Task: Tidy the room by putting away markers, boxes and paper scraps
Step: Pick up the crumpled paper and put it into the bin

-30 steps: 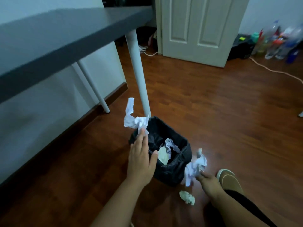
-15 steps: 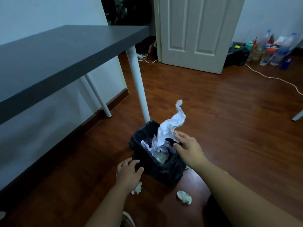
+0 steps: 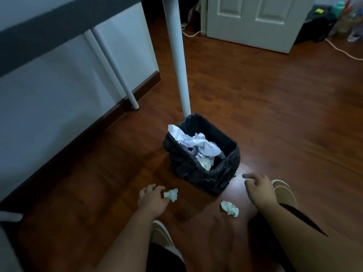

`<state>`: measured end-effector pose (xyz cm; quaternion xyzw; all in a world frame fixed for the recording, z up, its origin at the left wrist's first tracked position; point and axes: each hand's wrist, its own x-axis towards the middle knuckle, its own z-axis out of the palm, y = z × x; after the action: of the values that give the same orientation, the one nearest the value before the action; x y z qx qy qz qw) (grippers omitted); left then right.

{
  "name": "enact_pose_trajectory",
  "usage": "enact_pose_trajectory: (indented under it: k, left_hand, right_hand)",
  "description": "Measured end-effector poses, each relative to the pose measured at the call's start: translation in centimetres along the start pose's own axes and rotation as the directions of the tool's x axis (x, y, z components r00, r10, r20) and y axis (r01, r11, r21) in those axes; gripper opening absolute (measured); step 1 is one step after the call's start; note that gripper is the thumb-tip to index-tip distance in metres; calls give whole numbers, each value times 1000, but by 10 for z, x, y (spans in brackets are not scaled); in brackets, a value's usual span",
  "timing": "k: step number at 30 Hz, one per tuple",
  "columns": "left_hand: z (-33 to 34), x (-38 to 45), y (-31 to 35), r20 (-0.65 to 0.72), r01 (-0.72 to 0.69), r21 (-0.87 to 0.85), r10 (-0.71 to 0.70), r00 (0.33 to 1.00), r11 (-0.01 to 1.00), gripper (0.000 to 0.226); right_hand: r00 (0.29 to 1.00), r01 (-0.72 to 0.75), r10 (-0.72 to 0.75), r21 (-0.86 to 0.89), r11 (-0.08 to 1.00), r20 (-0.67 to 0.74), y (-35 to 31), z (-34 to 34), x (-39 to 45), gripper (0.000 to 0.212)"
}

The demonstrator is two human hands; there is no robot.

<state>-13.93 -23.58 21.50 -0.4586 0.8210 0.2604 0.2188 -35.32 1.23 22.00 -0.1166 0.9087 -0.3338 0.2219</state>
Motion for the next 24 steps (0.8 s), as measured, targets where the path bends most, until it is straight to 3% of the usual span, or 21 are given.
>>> enact_pose_trajectory:
  k: [5,8,12,14,18,22,24]
  left_hand:
    - [37,29,-12,61,-42,121,34,998,992,56]
    - [57,53,-16,99,-52,162,36,994,985,58]
    - [78,84,-16,128,-106,208,80,989,972,51]
    - [89,101,-16,166,-154,274,112,980,949,48]
    - [111,136,-16,308,-127,323,23,951,938,50]
    - [140,150,-26,388,-26,297,-96,917,954,74]
    - [146,140,-31,334,-30,199,-39,942,979,75]
  right_hand:
    - [922,-155,235,-263,952,309,56,36,14,32]
    - [856,-47,252,-418,907,451,76,64,24,37]
    - [766,59,278,-494,868,580,93,100,37,31]
    - [719,116,322,-564,818,616,98,118,43,36]
    - [713,105,388,-636,764,584,123,155,50,75]
    - [729,128,329,-593,795,600,137,167,47,68]
    - [758,104,262,-507,856,598,132,158,43,52]
